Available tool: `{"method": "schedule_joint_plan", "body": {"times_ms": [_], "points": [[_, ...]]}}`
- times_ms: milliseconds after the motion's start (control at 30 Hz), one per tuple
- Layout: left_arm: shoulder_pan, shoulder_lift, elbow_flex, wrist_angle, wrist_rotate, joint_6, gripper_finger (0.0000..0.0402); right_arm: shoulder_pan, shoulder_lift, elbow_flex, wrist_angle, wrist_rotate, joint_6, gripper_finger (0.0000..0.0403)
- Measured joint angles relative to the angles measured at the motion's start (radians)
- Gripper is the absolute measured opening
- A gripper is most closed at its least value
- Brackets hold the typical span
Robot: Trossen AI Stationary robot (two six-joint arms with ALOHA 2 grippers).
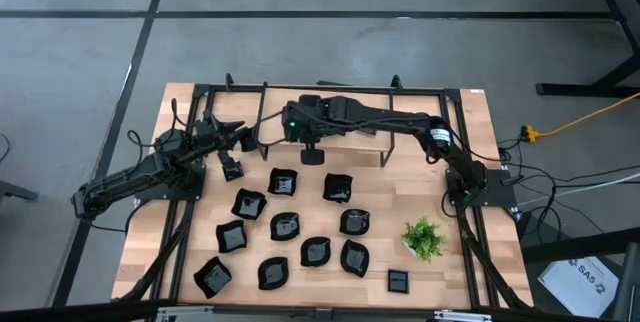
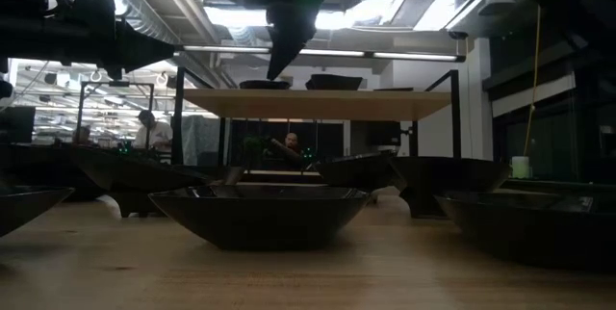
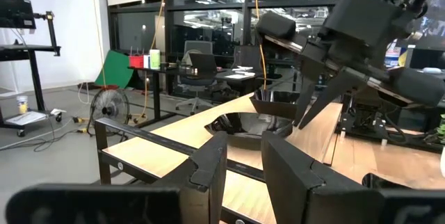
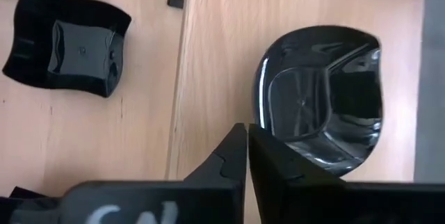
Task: Pick & Place Mini shaped plates
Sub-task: Put the leaf-shaped plate on the shelf, then stack the distorted square plate on top of the distorted square plate on the shelf
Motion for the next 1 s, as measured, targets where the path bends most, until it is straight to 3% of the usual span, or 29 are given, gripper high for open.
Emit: {"method": "schedule_joint_plan", "body": {"times_ms": [300,467,767,1000], "points": [[0.000,0.000,0.000,0.000,0.000,0.000,0.0086,0.028,-0.018,0.022,-0.027,0.015,0.012,0.0082],[0.000,0.000,0.000,0.000,0.000,0.000,0.0086,0.069,-0.058,0.023,-0.105,0.034,0.112,0.0113],[0.000,0.000,0.000,0.000,0.000,0.000,0.0086,0.186,-0.084,0.023,-0.317,-0.098,0.350,0.0119],[0.000,0.000,0.000,0.000,0.000,0.000,0.0086,0.286,-0.087,-0.063,-0.367,-0.085,0.423,0.0120]]}}
